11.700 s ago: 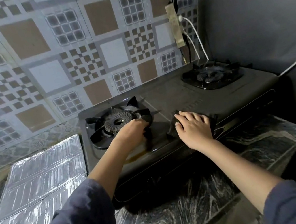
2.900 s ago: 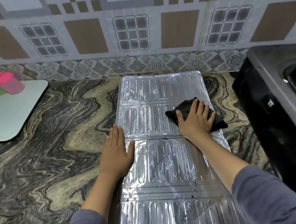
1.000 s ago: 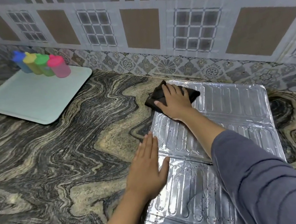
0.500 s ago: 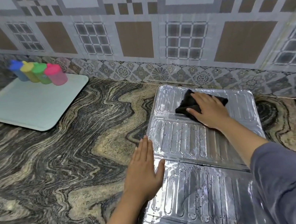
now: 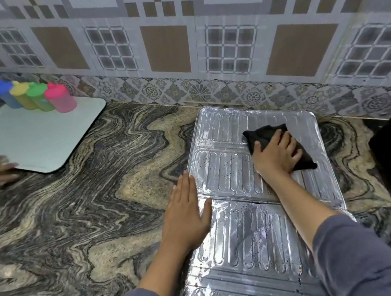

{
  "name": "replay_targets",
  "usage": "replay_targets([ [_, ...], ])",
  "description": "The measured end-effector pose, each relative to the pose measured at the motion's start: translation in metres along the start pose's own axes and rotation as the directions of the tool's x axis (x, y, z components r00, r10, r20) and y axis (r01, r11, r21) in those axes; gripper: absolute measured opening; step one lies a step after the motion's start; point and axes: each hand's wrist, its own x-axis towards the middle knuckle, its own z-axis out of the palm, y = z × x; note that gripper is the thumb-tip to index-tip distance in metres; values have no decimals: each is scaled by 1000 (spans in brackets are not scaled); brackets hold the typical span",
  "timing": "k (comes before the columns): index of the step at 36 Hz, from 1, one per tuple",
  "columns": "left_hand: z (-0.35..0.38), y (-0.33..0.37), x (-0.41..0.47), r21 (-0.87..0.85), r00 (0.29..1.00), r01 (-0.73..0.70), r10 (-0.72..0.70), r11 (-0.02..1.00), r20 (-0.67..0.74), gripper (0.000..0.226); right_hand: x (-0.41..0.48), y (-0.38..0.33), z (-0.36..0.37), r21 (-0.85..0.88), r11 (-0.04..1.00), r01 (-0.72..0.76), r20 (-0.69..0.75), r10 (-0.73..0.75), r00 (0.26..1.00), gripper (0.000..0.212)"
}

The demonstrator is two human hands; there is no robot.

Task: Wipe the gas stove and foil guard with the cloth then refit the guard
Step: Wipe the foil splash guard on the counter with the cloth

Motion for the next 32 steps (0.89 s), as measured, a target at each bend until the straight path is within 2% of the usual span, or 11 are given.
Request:
replay_targets([
  [5, -1, 0, 0, -7, 1000, -10, 10, 1000, -10, 72, -18, -36, 10, 29, 996, 84, 33, -85, 996, 64],
  [10, -1, -1, 1, 1, 1000, -13, 13, 1000, -12, 72, -32, -69, 22, 16, 953, 303, 105, -303, 947, 58],
  [13, 1, -2, 2, -2, 1000, -14, 14, 1000, -20, 74, -37, -78, 27, 5, 872, 490, 149, -485, 862, 57],
  [17, 2, -2, 3, 12, 1000, -11, 11, 1000, -29, 75, -40, -72, 27, 11, 706, 708, 215, -693, 688, 55],
  [20, 3, -2, 2, 21, 1000, -1, 2, 1000, -29, 73, -39, -59, 20, 45, 596, 801, 254, -783, 568, 54],
  [23, 2, -1, 3, 25, 1000, 6, -6, 1000, -17, 71, -32, -42, 11, 43, 533, 845, 286, -817, 501, 53],
  [25, 2, -1, 2, 23, 1000, 3, -2, 1000, -19, 72, -27, -29, 4, 33, 522, 852, 299, -819, 490, 53],
  [27, 1, -1, 2, 21, 1000, -3, 4, 1000, -21, 72, -23, -14, -2, 22, 543, 839, 300, -804, 513, 54],
  [29, 1, -1, 1, 17, 1000, -4, 4, 1000, -16, 72, -21, 1, -9, 5, 587, 810, 290, -776, 561, 56],
  [32, 1, -2, 1, 13, 1000, -4, 4, 1000, -6, 73, -16, 24, -15, -30, 697, 717, 258, -687, 679, 55],
])
